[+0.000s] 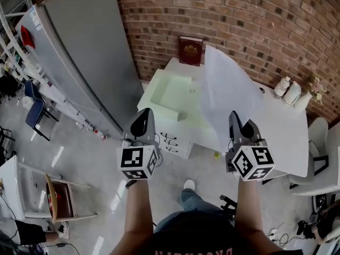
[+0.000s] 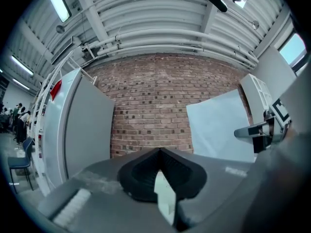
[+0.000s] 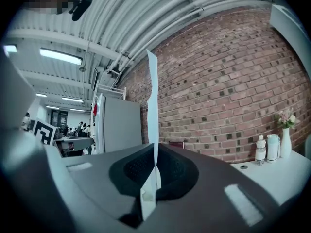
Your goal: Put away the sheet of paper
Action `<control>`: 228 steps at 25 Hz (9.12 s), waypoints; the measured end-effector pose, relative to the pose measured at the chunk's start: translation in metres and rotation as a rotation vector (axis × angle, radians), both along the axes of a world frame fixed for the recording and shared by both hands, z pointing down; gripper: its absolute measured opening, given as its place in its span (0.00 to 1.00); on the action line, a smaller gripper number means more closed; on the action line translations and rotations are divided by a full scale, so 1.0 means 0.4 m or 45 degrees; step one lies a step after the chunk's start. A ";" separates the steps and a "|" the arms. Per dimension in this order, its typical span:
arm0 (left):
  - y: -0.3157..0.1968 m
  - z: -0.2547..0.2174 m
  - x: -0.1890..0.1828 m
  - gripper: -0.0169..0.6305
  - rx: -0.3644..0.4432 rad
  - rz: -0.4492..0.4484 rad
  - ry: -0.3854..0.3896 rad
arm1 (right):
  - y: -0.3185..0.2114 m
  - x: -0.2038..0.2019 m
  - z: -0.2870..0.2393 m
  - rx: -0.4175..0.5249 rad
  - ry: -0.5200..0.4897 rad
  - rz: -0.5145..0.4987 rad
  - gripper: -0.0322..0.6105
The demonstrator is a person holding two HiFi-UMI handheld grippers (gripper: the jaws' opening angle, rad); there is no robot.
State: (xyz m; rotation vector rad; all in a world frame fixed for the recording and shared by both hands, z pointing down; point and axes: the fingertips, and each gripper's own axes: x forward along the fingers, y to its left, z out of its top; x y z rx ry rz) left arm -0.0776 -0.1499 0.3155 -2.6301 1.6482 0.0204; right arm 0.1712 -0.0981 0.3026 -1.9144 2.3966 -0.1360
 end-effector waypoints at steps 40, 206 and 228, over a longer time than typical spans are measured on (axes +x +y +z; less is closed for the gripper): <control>-0.497 0.254 0.060 0.03 -0.321 -0.004 -0.121 | -0.551 0.019 0.459 -0.641 -0.477 -0.165 0.05; -0.308 0.012 0.046 0.03 -0.016 -0.058 -0.024 | -0.340 -0.039 0.006 0.103 0.030 -0.174 0.05; -0.355 -0.150 0.040 0.03 0.128 0.052 -0.056 | -0.335 -0.075 -0.193 0.288 0.209 -0.044 0.05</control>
